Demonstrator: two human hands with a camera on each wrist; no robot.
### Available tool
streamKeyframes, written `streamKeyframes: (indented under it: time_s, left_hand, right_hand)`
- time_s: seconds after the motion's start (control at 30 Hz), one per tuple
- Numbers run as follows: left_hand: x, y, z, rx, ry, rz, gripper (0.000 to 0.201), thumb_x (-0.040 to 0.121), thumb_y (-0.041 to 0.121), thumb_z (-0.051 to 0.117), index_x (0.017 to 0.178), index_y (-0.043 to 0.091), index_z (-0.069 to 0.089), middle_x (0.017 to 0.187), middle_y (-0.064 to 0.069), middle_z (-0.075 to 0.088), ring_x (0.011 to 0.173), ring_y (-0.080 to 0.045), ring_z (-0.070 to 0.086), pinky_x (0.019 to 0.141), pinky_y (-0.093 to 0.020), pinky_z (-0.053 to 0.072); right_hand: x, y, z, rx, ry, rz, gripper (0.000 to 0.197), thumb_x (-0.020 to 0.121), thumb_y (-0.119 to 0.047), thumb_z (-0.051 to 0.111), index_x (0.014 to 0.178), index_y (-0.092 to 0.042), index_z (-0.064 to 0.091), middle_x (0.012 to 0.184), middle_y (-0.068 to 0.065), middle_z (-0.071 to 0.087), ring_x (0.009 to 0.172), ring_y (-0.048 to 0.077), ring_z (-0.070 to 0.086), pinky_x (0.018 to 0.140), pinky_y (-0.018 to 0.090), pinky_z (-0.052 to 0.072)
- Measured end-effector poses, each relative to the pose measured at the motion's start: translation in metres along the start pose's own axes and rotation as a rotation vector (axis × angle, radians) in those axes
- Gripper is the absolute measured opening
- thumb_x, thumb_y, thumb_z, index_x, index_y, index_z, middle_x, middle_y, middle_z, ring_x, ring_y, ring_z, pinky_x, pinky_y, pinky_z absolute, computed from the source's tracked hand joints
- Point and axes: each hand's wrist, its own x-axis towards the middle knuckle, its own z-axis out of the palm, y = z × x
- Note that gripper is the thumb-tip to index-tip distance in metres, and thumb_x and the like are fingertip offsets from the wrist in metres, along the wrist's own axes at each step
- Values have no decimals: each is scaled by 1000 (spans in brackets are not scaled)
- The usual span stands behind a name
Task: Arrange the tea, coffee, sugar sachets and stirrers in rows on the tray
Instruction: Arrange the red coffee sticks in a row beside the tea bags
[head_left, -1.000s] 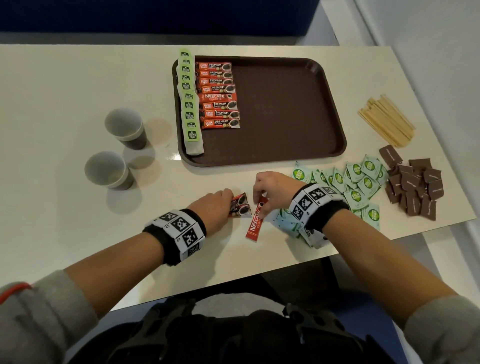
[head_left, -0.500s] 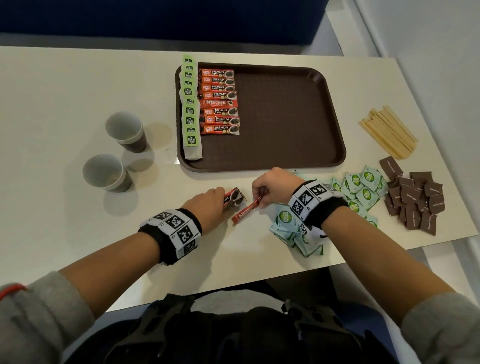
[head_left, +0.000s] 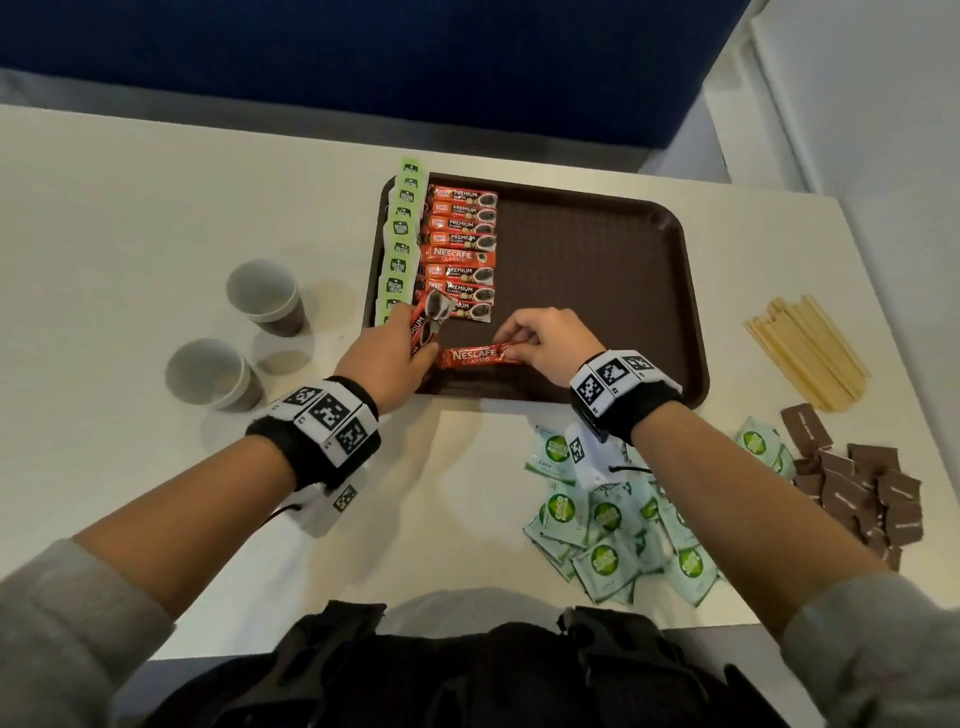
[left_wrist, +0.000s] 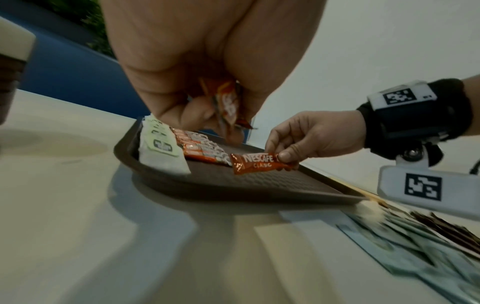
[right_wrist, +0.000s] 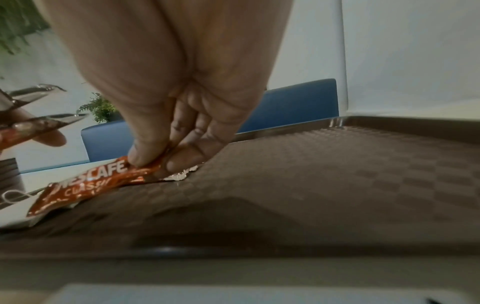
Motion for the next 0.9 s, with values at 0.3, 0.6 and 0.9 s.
streamKeyframes:
  time_s: [0.3, 0.6, 0.9]
  left_hand:
    - [22, 5, -23, -82, 116, -106, 36, 97, 28, 48, 126, 7, 40, 119, -16, 62, 104, -34, 59, 75, -31, 39]
    - [32, -7, -34, -89, 94, -120, 38, 97, 29, 49, 127, 7, 41, 122, -16, 60, 107, -34, 59, 80, -33, 42]
    - [34, -7, -34, -115, 67, -87, 41, 97, 29, 50, 130, 7, 40, 125, -14, 59, 109, -32, 59, 83, -34, 44]
  right_hand:
    - [44, -2, 10, 109, 19, 72, 17, 83, -9, 70, 100, -13, 70, 83, 0, 64, 80, 13, 60, 89, 34, 53]
    - [55, -9, 17, -9, 154, 38, 23, 73, -18, 80, 93, -11, 69, 95, 0, 53, 80, 10, 53, 79, 22, 46]
    - [57, -19, 20, -195, 60, -9, 25, 75, -16, 77, 98, -13, 67, 113, 5, 58, 101, 19, 57, 90, 29, 45]
